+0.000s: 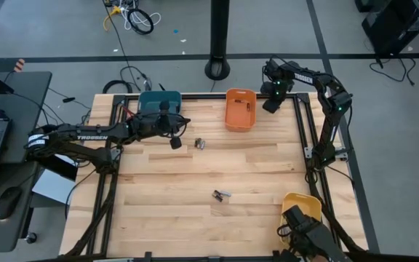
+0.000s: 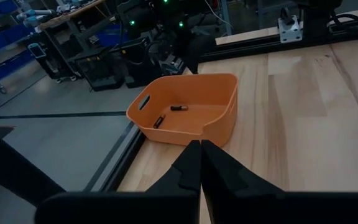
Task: Sort batteries
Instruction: Put the small black battery into the orange bin
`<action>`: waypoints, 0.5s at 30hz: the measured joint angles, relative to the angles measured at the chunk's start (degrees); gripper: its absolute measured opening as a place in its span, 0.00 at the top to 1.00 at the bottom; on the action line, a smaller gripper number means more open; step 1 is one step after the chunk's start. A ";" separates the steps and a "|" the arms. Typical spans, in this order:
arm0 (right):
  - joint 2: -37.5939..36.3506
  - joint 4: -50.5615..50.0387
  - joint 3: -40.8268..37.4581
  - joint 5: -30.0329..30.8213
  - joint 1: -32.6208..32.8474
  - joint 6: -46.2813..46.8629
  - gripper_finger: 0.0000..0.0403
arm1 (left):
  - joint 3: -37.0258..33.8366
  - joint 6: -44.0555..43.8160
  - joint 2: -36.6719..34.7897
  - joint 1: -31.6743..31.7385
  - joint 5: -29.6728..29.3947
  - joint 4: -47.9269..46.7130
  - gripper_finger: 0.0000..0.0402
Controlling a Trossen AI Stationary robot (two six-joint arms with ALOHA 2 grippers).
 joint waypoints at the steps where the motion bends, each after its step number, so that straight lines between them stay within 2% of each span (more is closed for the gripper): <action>1: 0.00 0.65 0.00 0.10 0.00 -0.01 0.99 | 0.00 0.00 0.00 0.00 0.00 0.00 0.96; 5: 0.00 5.30 0.00 1.59 -0.09 1.21 0.99 | 0.00 0.00 0.00 0.00 0.00 0.00 0.96; 15: 0.02 5.19 0.00 1.89 -2.17 4.10 0.99 | 0.00 0.00 0.00 0.00 0.00 0.04 0.96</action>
